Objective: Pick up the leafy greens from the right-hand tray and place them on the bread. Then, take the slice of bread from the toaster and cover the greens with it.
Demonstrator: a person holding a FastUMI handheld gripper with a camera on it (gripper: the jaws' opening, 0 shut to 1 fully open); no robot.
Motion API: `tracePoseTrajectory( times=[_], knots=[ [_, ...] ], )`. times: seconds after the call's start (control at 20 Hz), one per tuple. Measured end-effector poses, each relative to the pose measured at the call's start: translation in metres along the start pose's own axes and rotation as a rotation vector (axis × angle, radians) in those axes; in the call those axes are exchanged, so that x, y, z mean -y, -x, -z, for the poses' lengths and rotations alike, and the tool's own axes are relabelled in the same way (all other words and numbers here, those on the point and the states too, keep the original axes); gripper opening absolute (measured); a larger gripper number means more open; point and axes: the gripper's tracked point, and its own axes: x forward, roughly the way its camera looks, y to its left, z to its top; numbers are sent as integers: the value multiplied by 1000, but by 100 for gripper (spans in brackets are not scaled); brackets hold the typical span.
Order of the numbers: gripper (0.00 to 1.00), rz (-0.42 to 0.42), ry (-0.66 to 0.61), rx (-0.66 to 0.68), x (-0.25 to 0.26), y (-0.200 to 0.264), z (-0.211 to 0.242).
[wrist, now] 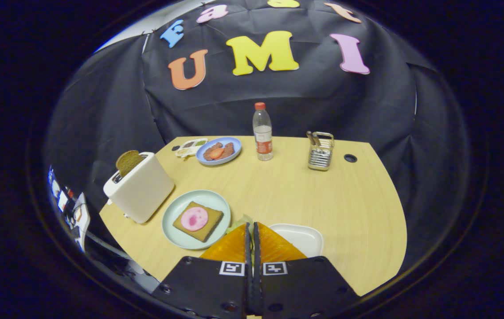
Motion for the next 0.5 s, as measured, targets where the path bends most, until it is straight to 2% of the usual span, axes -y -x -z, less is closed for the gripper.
tracePoseTrajectory(
  times=[0.25, 0.5],
  knots=[
    [1, -66, 48, 11, -85, 5, -4],
    [1, -89, 77, -30, -151, -24, 1]
  ],
)
